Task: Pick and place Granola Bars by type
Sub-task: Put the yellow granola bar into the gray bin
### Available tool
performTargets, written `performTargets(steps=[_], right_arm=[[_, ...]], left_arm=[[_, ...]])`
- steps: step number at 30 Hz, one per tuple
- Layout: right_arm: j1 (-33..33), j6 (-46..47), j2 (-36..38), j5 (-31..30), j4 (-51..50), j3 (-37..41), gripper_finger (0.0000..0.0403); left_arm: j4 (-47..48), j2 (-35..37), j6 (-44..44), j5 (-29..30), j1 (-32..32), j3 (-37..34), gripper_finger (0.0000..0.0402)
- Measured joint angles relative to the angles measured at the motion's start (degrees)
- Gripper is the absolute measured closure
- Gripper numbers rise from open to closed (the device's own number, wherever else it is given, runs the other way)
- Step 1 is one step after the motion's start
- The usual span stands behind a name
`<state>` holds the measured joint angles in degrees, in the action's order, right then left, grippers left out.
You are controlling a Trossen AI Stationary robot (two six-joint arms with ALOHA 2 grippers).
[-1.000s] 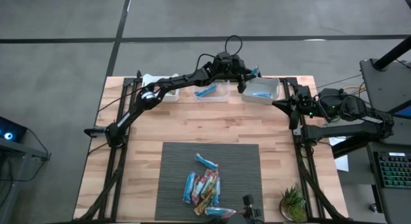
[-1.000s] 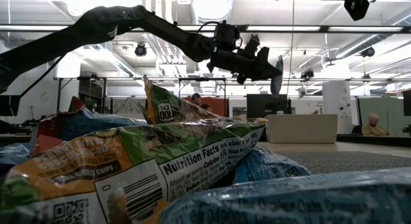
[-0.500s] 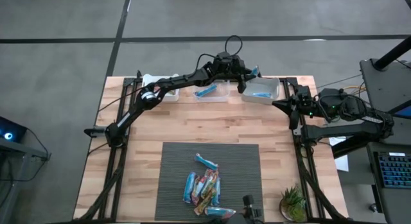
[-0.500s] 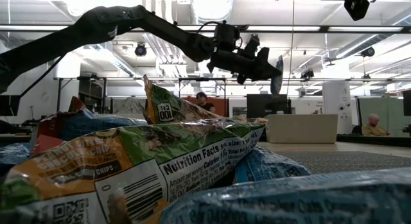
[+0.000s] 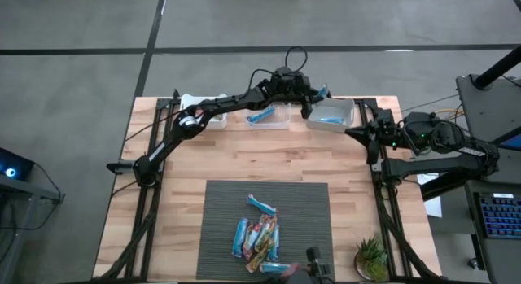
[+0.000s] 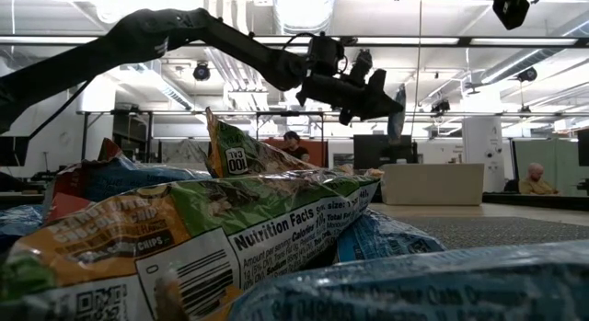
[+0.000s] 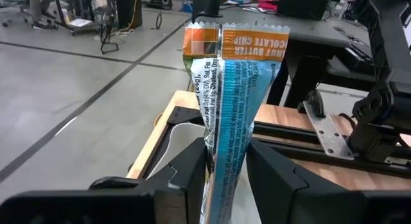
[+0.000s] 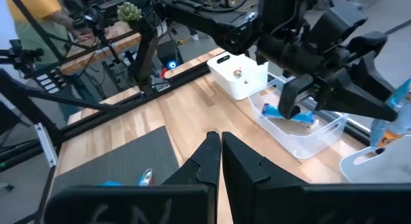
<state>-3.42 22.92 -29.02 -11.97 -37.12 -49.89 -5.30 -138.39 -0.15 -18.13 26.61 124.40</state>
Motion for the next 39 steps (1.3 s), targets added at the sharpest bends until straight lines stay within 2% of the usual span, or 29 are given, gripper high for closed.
performTargets(steps=[4, 7, 11, 18, 22, 26, 31, 35, 39], right_arm=[[0.00, 0.46, 0.00, 0.12, 0.00, 0.00, 0.0394], [0.00, 0.46, 0.00, 0.11, 0.00, 0.00, 0.0394], [0.00, 0.23, 0.00, 0.13, 0.00, 0.00, 0.0394], [0.00, 0.16, 0.00, 0.13, 0.00, 0.00, 0.0394], [0.00, 0.09, 0.00, 0.13, 0.00, 0.00, 0.0394], [0.00, 0.02, 0.00, 0.13, 0.00, 0.00, 0.0394], [0.00, 0.02, 0.00, 0.13, 0.00, 0.00, 0.0394], [0.02, 0.02, 0.00, 0.16, 0.00, 0.00, 0.0394], [0.02, 0.02, 0.00, 0.20, 0.00, 0.00, 0.0394]], left_arm=[[-0.14, 0.00, -1.46, 0.31, 0.00, 0.05, 0.0307], [-0.52, 0.00, -0.85, 3.41, 0.00, 0.41, 0.0307], [-1.12, 0.05, 2.33, 2.39, 0.02, 1.53, 0.0312], [-0.85, 0.05, 2.09, -0.64, 0.06, 2.12, 0.0377], [-0.61, 0.06, 0.46, -0.52, 0.07, 2.13, 0.0386], [-1.50, 0.04, 0.49, -0.67, 0.07, 2.12, 0.0362], [-4.36, 0.04, 0.11, -1.67, 0.02, 2.14, 0.0299], [-4.28, 0.04, -0.01, -0.32, 0.02, 2.33, 0.0245], [-3.95, 0.04, -0.01, -0.20, 0.02, 2.33, 0.0218]])
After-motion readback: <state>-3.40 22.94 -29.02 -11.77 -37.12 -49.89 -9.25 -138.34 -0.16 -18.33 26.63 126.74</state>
